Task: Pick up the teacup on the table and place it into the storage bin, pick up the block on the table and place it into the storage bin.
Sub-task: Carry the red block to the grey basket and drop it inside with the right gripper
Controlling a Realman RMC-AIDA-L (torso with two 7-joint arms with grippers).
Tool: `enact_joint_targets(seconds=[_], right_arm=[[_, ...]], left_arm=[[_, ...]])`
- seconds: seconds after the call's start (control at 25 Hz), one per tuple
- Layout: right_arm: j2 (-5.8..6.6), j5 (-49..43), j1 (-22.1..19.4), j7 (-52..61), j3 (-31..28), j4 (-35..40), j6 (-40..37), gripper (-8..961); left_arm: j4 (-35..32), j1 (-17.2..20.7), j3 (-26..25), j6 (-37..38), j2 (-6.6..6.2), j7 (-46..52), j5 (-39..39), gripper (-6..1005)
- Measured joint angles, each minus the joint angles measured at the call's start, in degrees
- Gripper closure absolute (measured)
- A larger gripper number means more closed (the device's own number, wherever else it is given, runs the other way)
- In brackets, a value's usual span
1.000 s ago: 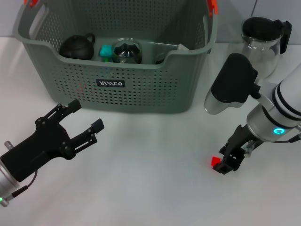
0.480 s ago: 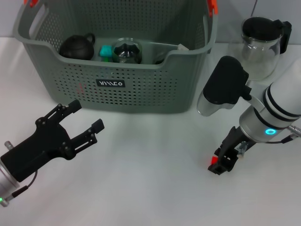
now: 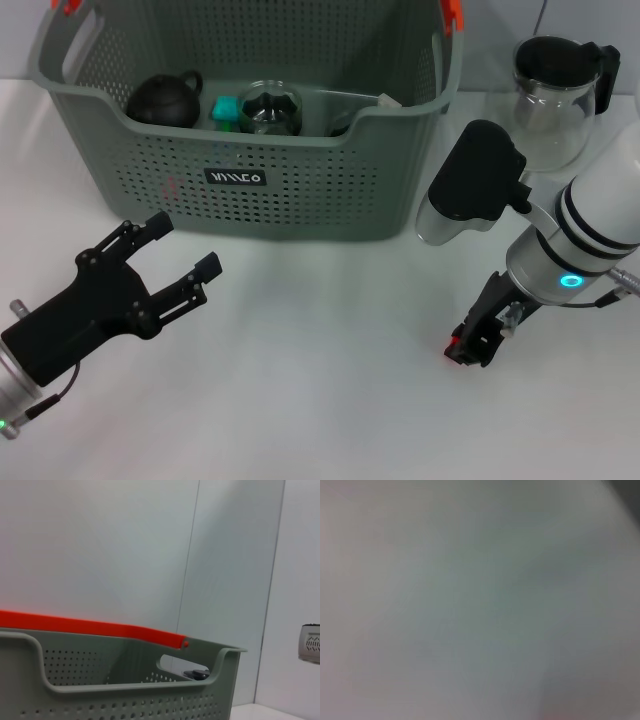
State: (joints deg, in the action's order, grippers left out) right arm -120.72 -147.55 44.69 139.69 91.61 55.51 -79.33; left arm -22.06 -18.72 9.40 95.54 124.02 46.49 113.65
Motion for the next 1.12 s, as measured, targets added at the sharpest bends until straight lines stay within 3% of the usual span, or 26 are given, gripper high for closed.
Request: enact_joint_targets(seconds=[0.12, 0.24, 0.36, 0.52, 0.64, 0.76, 0.92, 1.12], right_arm=[[0.04, 0.63, -0.29, 0.2, -0.54, 0.52, -0.9, 747], [0.4, 2.1, -1.87, 0.47, -3.08, 5.69, -4.32, 756], [0.49, 4.84, -4.76, -0.35, -9.43, 16.12, -10.41, 756], [0.55, 14.94, -7.85, -1.98, -19.42, 31.62, -16.73, 757], [0.56, 25.94, -8.45, -4.67, -26.62, 37.4, -15.96, 757], [0.57, 33.08, -7.48, -6.67, -29.79, 36.85, -10.08, 757], [0.52, 32.3, -4.05, -6.91, -25.28, 30.3, 3.82, 756], [0.54, 24.45, 6.69, -4.9, -20.43, 13.26, 17.56, 745]], left_arm=[[0.0, 0.02, 0.0, 0.0, 0.0, 0.0, 0.0, 156], [0.0, 0.26, 0.01, 0.0, 0.0, 0.0, 0.0, 156], [0.0, 0.45, 0.0, 0.01, 0.0, 0.0, -0.01, 156], [-0.07, 0.51, 0.0, 0.06, 0.0, 0.0, -0.01, 156], [-0.09, 0.28, 0.01, 0.07, 0.0, 0.0, -0.01, 156], [-0.09, -0.03, 0.01, 0.24, 0.0, 0.0, -0.01, 156], [-0.09, -0.06, 0.0, 0.57, 0.0, 0.0, -0.01, 156], [-0.09, -0.05, 0.0, 0.5, 0.0, 0.0, -0.01, 156]])
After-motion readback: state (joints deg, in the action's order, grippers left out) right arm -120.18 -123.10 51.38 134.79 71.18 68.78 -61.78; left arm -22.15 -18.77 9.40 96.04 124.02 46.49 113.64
